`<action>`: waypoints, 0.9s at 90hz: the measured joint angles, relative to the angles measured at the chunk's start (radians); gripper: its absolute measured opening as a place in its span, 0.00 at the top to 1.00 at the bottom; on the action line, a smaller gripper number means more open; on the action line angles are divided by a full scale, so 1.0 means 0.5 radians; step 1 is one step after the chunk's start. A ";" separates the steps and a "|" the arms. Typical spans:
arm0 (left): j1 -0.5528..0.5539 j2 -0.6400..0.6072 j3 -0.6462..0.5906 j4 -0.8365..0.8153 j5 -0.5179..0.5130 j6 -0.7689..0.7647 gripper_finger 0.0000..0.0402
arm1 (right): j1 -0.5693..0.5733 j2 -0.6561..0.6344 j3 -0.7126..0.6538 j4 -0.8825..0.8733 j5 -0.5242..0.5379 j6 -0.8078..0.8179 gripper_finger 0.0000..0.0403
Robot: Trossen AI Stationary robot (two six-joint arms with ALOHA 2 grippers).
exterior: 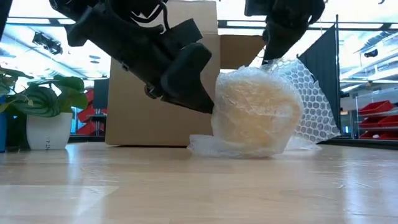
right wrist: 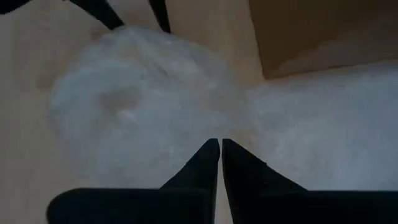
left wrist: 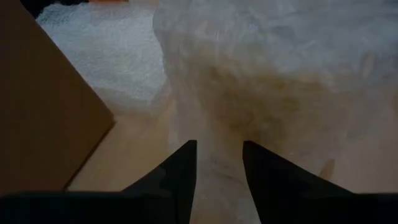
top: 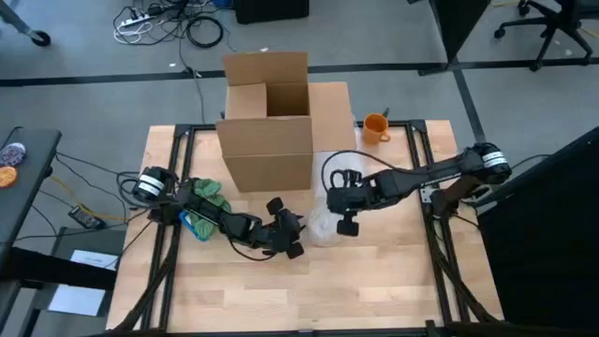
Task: Wrap mug
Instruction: Wrap the yellow mug with the bubble wrap
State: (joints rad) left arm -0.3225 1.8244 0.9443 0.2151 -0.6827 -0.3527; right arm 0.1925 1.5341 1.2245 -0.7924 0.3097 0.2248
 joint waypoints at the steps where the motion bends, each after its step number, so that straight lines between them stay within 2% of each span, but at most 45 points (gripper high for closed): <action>1: 0.000 0.000 0.000 0.000 0.000 0.000 0.71 | 0.000 0.009 -0.005 0.012 -0.002 0.000 1.00; 20: 0.000 0.000 0.001 0.010 0.000 -0.038 0.71 | 0.009 0.220 -0.056 0.322 -0.247 -0.033 1.00; 45: -0.002 0.001 -0.001 0.030 -0.001 -0.041 0.71 | 0.041 0.534 -0.041 0.445 -0.246 -0.055 1.00; 61: -0.002 0.001 -0.002 0.045 -0.001 -0.049 0.71 | 0.040 0.537 -0.045 0.458 -0.246 -0.091 1.00; 81: -0.001 0.001 0.000 0.056 0.002 -0.044 0.71 | 0.042 0.344 -0.038 0.422 -0.258 -0.103 1.00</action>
State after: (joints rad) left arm -0.3229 1.8248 0.9443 0.2430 -0.6819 -0.3746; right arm 0.2137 1.7061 1.2057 -0.5813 0.1806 0.1734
